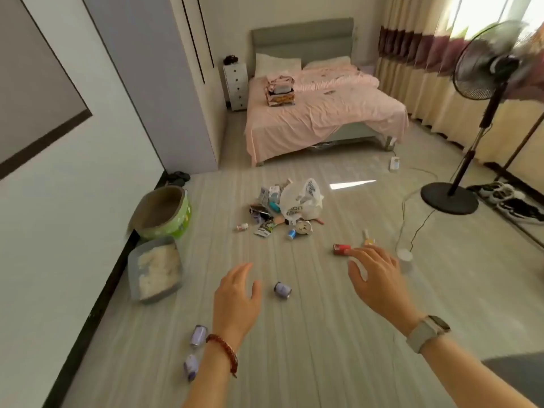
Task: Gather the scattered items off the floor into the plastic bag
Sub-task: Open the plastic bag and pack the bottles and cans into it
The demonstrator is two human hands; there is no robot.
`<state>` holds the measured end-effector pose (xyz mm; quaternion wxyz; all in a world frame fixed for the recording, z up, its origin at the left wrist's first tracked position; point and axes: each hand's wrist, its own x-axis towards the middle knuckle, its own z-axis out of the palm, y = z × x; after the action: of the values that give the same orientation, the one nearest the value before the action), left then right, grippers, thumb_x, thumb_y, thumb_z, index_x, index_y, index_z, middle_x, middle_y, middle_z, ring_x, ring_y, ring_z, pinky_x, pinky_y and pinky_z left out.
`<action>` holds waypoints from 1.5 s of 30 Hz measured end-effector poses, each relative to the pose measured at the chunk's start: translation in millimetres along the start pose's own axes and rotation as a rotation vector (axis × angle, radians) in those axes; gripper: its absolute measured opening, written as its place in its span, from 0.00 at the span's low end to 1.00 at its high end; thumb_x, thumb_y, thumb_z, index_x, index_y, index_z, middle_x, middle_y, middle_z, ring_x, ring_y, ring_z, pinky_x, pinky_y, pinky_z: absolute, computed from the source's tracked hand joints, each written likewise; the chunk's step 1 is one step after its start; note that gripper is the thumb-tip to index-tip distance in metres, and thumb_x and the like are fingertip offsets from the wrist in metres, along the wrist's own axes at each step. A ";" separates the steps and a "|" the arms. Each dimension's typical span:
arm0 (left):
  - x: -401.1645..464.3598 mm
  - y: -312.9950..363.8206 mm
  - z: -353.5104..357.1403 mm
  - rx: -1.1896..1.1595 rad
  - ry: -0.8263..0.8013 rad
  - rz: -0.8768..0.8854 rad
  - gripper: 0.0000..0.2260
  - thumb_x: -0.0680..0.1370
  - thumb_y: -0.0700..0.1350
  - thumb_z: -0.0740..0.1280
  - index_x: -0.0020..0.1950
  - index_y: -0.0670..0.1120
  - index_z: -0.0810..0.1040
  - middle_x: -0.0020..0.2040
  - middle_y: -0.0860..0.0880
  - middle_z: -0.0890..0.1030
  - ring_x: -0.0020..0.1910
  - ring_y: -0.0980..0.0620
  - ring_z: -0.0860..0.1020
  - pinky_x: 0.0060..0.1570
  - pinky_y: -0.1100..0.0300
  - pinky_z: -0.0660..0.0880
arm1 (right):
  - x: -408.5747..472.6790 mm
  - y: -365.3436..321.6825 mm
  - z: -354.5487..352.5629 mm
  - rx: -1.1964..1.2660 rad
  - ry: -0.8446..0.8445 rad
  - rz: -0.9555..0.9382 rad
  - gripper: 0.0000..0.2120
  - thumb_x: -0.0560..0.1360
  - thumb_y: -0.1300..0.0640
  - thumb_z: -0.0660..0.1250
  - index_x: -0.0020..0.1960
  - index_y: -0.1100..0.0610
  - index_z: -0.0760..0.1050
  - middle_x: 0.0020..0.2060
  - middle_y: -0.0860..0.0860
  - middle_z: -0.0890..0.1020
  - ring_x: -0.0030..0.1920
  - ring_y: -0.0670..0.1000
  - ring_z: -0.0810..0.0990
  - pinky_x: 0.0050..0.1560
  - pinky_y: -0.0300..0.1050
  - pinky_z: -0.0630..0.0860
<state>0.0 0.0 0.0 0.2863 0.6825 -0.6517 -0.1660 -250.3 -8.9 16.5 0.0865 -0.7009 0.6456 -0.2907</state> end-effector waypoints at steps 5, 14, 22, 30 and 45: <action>-8.6 -39.0 45.1 0.110 -0.187 -0.147 0.18 0.78 0.46 0.59 0.67 0.45 0.68 0.67 0.48 0.71 0.66 0.50 0.70 0.63 0.58 0.66 | -32.9 41.9 58.2 -0.021 -0.303 0.159 0.14 0.77 0.55 0.60 0.61 0.54 0.75 0.58 0.50 0.79 0.64 0.53 0.71 0.62 0.50 0.66; 93.3 -20.9 160.4 0.187 -0.410 -0.160 0.17 0.78 0.45 0.60 0.65 0.44 0.70 0.65 0.45 0.73 0.63 0.47 0.71 0.62 0.55 0.67 | 49.3 142.1 110.0 -0.029 -0.506 0.350 0.16 0.78 0.53 0.56 0.65 0.52 0.70 0.63 0.49 0.76 0.65 0.52 0.69 0.62 0.47 0.66; 264.0 77.1 251.9 0.174 -0.527 -0.190 0.14 0.78 0.45 0.58 0.63 0.45 0.72 0.61 0.46 0.75 0.59 0.46 0.74 0.57 0.55 0.71 | 207.5 249.1 104.4 -0.042 -0.666 0.494 0.18 0.79 0.52 0.53 0.67 0.53 0.67 0.64 0.51 0.74 0.66 0.54 0.68 0.64 0.50 0.65; 397.1 70.6 286.3 0.145 -0.528 -0.371 0.14 0.77 0.43 0.60 0.62 0.44 0.73 0.60 0.45 0.77 0.59 0.48 0.75 0.57 0.57 0.70 | 352.9 293.7 136.0 -0.002 -0.736 0.487 0.18 0.79 0.52 0.53 0.67 0.52 0.67 0.65 0.50 0.73 0.66 0.54 0.68 0.63 0.49 0.65; 758.8 59.9 372.6 0.075 -0.584 -0.287 0.14 0.79 0.46 0.57 0.62 0.45 0.71 0.61 0.44 0.76 0.58 0.47 0.75 0.55 0.55 0.72 | 701.4 341.2 227.3 -0.075 -0.776 0.487 0.18 0.78 0.54 0.52 0.66 0.52 0.68 0.61 0.52 0.76 0.64 0.55 0.70 0.62 0.53 0.69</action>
<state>-198.5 -811.3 -143.5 0.0357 0.7010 -0.6092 -0.3692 -425.8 -788.4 -130.8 0.3622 -0.5883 0.7215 0.0457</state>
